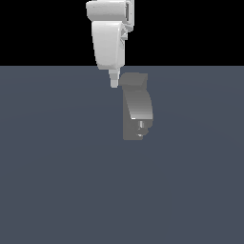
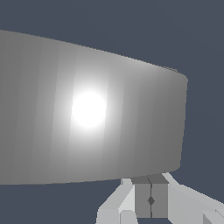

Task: Turn on the faucet by rotating a designated handle.

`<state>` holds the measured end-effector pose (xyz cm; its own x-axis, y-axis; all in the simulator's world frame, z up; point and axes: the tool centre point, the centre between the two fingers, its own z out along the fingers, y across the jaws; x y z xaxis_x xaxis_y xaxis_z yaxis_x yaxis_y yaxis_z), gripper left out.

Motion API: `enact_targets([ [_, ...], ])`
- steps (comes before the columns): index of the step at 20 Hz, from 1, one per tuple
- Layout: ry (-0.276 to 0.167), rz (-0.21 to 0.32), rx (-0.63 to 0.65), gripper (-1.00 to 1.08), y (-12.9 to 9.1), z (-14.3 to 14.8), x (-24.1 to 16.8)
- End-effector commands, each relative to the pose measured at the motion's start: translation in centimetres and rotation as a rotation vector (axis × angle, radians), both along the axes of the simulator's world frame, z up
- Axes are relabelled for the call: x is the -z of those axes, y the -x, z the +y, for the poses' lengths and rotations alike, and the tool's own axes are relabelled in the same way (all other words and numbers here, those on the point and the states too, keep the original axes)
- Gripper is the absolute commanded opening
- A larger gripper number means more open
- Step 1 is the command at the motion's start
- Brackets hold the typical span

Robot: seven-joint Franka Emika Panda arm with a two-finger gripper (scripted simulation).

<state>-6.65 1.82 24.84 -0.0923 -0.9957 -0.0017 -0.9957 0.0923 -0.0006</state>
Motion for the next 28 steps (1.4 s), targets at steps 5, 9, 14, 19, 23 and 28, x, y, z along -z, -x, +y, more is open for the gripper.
enact_targets([
  [5,0.001,0.000,0.022,-1.00,0.6,-4.8,0.0],
  [9,0.001,0.000,0.024,-1.00,1.1,-7.3,0.0],
  [14,0.002,0.001,0.026,-1.00,1.5,-9.7,0.0],
  [19,0.001,0.000,0.002,-1.00,0.2,-9.4,0.0],
  [23,0.001,0.000,0.006,-1.00,-0.8,-11.0,0.0],
  [28,0.002,0.000,0.011,-1.00,-1.9,-13.0,0.0],
])
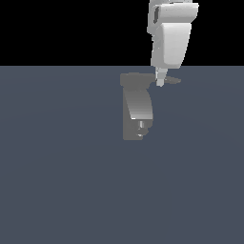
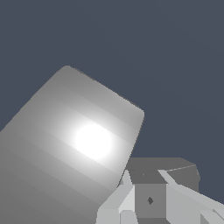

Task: Turn on the faucet by rotating a designated handle.

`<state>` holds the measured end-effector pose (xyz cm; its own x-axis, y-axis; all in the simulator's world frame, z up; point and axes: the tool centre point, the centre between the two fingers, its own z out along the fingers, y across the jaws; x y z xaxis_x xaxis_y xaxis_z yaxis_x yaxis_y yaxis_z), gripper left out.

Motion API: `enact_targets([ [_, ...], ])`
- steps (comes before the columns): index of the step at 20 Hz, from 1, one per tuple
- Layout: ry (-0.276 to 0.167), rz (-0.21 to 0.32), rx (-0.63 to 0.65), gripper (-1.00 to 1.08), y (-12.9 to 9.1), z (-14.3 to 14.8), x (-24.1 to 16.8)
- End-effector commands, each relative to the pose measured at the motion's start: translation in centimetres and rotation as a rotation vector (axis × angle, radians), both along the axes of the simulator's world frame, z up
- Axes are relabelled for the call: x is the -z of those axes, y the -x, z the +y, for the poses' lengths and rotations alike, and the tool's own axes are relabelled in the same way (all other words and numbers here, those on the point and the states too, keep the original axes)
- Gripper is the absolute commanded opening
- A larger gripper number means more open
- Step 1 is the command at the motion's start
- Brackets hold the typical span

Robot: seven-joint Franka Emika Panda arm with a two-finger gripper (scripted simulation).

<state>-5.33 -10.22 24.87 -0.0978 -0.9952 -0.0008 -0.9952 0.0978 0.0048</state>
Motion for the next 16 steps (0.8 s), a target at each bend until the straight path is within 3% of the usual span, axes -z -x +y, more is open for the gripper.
enact_targets([
  [1,0.001,-0.005,0.007,-1.00,-0.8,-1.3,0.0],
  [16,0.001,-0.005,0.020,-1.00,-3.8,-6.5,0.0],
])
